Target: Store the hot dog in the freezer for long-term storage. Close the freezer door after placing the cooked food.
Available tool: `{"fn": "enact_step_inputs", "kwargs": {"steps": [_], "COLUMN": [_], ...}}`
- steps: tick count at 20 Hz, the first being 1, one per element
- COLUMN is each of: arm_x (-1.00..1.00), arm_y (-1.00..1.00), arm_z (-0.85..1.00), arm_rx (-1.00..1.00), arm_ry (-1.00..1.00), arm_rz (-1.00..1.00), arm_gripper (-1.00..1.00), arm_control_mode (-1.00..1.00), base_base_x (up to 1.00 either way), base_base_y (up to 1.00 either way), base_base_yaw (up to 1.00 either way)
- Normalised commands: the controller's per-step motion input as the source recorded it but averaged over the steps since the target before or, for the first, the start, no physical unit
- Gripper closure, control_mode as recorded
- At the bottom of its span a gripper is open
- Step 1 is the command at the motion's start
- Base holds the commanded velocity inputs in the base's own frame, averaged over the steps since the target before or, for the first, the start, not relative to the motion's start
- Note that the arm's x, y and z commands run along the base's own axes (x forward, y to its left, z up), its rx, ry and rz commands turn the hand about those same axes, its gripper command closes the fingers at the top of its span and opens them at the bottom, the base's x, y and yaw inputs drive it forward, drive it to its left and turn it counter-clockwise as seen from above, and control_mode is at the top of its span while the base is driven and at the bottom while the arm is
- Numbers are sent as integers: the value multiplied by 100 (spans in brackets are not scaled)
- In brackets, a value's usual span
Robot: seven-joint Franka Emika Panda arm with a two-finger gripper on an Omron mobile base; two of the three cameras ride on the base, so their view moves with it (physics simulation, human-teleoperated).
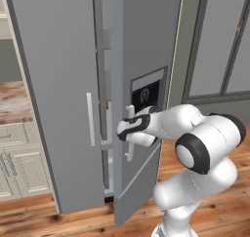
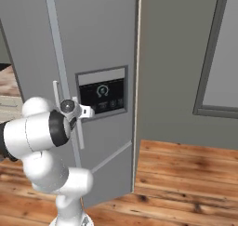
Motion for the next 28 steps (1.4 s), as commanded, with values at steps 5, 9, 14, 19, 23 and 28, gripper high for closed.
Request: {"fn": "enact_step_inputs", "kwargs": {"steps": [5, 9, 14, 19, 23, 28], "arm_x": [43, 40, 26, 27, 15, 2], "arm_y": [0, 0, 11, 1, -11, -3], "arm_z": [32, 49, 58, 43, 0, -5], "arm_rx": [-14, -9, 0, 0, 0, 0], "arm_ry": [12, 16, 23, 20, 1, -20], "arm_rz": [-6, -1, 0, -4, -8, -4], "arm_gripper": [-100, -100, -100, -100, -100, -100], "arm_control_mode": [-100, -100, -100, -100, -100, -100], "base_base_x": [0, 0, 0, 0, 0, 0], "base_base_y": [0, 0, 0, 0, 0, 0], "base_base_yaw": [0, 0, 0, 0, 0, 0]}}
